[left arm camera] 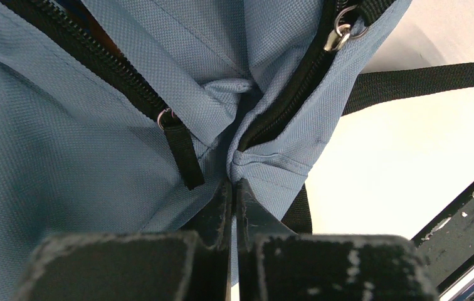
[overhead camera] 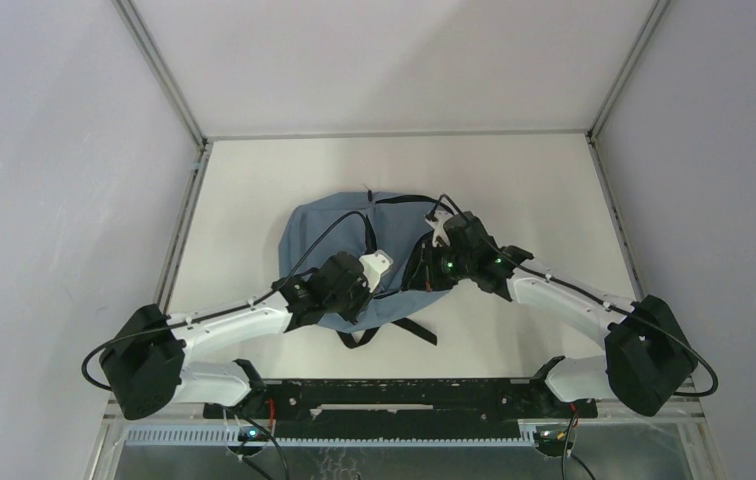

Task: Pack the student bag
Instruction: Zip the student bag at the center of the board.

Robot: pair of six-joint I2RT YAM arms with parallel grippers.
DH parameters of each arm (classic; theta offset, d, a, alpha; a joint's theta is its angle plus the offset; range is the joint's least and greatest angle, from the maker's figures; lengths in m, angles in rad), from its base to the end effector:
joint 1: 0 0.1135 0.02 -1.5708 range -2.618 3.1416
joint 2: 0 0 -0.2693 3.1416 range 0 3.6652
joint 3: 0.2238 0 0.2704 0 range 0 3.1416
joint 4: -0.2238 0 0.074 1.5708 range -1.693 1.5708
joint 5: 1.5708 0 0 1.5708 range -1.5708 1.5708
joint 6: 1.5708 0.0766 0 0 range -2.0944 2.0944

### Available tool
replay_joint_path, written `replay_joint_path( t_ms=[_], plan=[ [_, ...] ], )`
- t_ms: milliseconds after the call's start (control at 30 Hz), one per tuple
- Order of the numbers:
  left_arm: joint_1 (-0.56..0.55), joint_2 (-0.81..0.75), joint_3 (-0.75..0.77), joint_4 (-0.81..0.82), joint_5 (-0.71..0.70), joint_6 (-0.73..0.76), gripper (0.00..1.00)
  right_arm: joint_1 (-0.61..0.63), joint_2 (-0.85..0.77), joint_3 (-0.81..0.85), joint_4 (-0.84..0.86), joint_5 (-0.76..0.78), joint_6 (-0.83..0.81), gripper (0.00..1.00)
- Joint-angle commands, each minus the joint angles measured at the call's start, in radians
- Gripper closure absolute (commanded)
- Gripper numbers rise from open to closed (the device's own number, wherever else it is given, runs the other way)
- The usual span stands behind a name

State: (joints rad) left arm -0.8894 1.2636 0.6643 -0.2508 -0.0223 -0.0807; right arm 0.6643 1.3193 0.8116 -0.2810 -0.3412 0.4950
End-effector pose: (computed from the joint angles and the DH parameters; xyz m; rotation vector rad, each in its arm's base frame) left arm 0.1837 -0.2238 0.1579 0.9596 2.2687 -0.4085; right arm 0.2327 0.2147 0.1949 -0.3897 2.4848 0.9281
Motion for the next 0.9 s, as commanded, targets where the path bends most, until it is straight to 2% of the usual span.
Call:
replay_joint_path(
  t_ms=[0, 167, 600, 767, 867],
  plan=[
    [0.004, 0.000, 0.046, -0.016, 0.006, -0.009, 1.00, -0.015, -0.063, 0.012, -0.012, 0.061, -0.026, 1.00],
    [0.004, -0.025, 0.034, -0.026, -0.024, 0.002, 1.00, -0.113, -0.127, 0.011, -0.103, 0.175, -0.061, 1.00],
    [0.003, -0.053, 0.031, -0.050, -0.036, 0.001, 1.00, -0.305, -0.196, 0.018, -0.108, 0.244, -0.136, 1.00],
    [0.003, -0.071, 0.036, -0.047, -0.039, 0.022, 1.00, -0.481, -0.154, -0.004, -0.045, 0.183, -0.140, 1.00],
    [0.003, -0.066, 0.061, -0.063, -0.026, 0.033, 1.00, -0.496, -0.157, -0.005, -0.020, 0.126, -0.123, 1.00]
  ],
)
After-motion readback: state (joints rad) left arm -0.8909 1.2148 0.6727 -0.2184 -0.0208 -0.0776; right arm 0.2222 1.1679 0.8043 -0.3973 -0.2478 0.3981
